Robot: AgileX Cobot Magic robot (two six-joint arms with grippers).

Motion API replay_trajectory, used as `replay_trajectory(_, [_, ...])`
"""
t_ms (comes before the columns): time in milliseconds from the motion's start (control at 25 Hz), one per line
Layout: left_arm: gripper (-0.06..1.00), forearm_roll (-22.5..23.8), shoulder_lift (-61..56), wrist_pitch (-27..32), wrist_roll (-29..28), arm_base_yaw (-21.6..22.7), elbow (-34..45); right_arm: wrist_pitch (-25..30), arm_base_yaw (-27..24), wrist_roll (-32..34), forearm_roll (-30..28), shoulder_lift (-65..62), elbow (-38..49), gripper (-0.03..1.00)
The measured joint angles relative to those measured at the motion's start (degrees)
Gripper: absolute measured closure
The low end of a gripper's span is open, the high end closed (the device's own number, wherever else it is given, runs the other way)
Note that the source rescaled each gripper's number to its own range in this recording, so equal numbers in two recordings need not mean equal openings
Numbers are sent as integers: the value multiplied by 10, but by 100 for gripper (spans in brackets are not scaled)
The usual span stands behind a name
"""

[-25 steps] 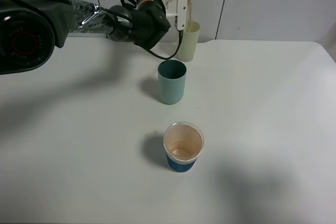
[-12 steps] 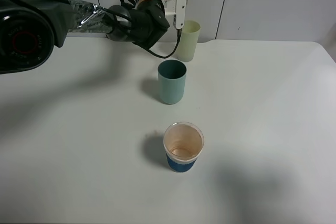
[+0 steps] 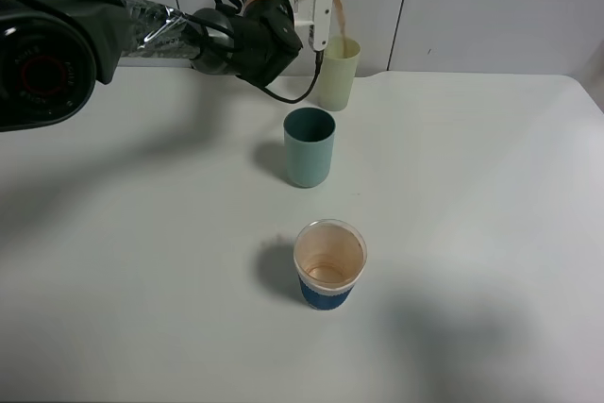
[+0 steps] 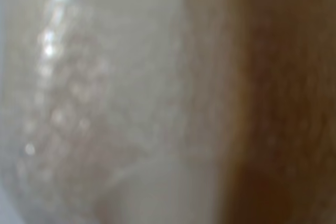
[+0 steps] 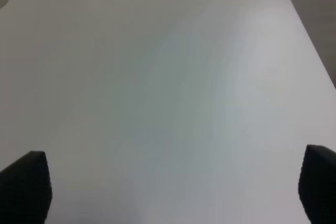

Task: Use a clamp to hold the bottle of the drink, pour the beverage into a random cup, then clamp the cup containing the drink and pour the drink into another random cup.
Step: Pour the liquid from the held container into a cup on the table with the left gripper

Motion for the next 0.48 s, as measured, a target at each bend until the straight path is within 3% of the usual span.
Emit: replay_trajectory(480, [89,25,0,0,4,0,0,0,0,0,0,0,0,-3])
